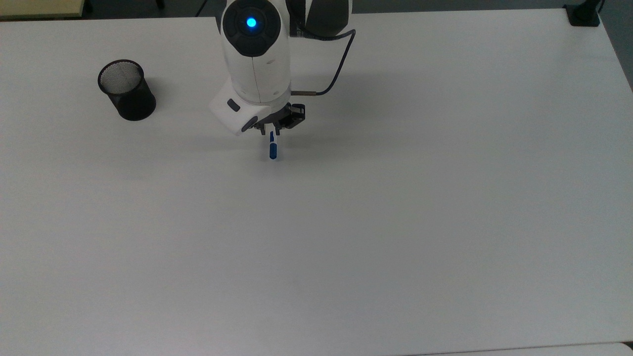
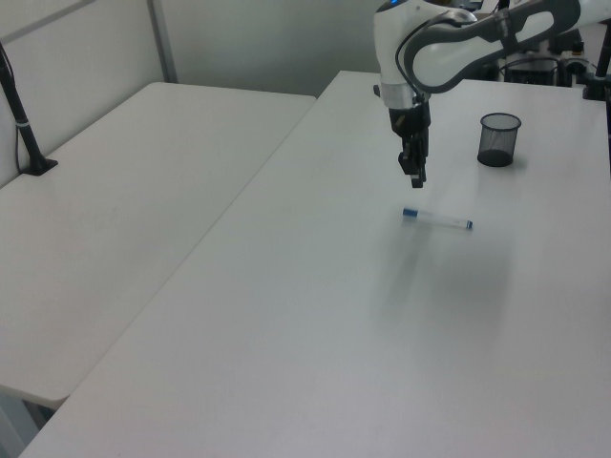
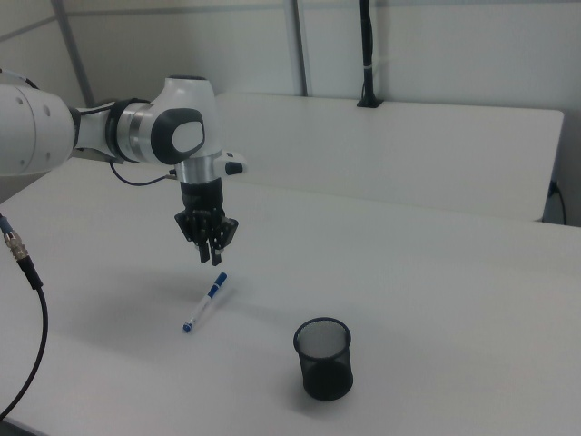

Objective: Remove the marker

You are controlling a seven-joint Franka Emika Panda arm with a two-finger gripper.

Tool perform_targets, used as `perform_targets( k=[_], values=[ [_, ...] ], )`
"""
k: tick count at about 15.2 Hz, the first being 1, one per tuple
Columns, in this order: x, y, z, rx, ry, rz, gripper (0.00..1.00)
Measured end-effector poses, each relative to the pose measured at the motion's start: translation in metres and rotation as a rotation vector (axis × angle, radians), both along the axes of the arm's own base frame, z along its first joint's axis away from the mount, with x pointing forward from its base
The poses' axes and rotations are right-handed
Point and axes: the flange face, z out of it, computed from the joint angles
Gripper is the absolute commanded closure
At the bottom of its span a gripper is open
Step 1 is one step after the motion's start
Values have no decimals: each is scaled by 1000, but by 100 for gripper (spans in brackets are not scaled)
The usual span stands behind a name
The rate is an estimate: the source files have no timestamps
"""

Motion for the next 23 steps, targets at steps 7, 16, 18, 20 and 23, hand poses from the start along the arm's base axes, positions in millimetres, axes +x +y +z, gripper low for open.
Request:
perform_targets(
  k=[7,16,18,20,23],
  values=[
    [6,4,-10,-15,-37,-30,46],
    [-26,-23,111,15,-121,-89,0],
    [-38,-27,141,29,-148,-93,0],
    [-47,-34,163,36,-172,-104,0],
    [-61,-46,184,37,-174,-123,0]
  ],
)
